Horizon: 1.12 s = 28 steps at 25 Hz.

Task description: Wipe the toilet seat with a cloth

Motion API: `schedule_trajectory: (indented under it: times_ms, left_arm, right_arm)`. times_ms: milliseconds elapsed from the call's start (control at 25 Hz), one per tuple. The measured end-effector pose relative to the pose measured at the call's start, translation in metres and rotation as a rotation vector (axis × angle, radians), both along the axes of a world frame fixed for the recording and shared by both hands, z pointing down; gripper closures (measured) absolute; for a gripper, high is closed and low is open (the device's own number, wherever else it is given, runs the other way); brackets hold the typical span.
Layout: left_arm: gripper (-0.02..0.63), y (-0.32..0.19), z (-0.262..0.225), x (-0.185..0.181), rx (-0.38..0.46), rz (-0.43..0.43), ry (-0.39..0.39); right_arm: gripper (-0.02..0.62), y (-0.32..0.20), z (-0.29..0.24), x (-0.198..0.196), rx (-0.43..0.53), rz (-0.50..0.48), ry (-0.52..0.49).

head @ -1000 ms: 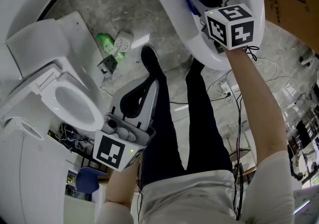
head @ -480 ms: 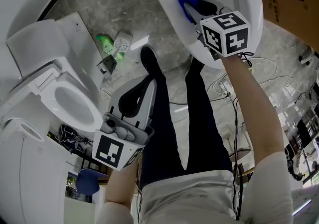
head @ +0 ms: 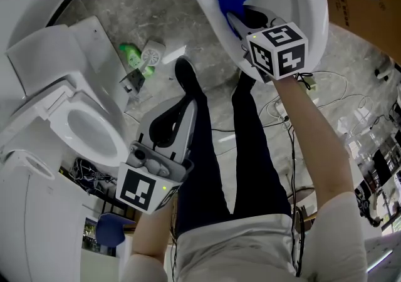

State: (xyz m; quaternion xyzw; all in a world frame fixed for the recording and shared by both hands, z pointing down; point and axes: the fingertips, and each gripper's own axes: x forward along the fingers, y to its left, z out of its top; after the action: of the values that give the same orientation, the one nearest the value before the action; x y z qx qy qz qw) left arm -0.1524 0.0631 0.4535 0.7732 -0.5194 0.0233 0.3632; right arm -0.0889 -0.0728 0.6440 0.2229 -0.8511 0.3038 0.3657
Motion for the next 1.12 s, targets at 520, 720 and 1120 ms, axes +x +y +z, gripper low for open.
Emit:
schedule_trajectory:
  times_ms: [520,720,1120]
  left_arm:
    - [0.597,0.000,-0.001,0.011,0.004,0.024,-0.002]
    - [0.597,-0.002,-0.003,0.018,0.006,0.034,0.000]
    - [0.597,-0.002,-0.002,0.029,0.002,0.058,-0.004]
  right_arm:
    - [0.541,0.022,0.002,0.014,-0.011,0.034,-0.015]
    - [0.541,0.030,0.001,0.020,0.000,0.046,-0.013]
    - [0.541,0.049,0.002,0.038,-0.006,0.071,-0.005]
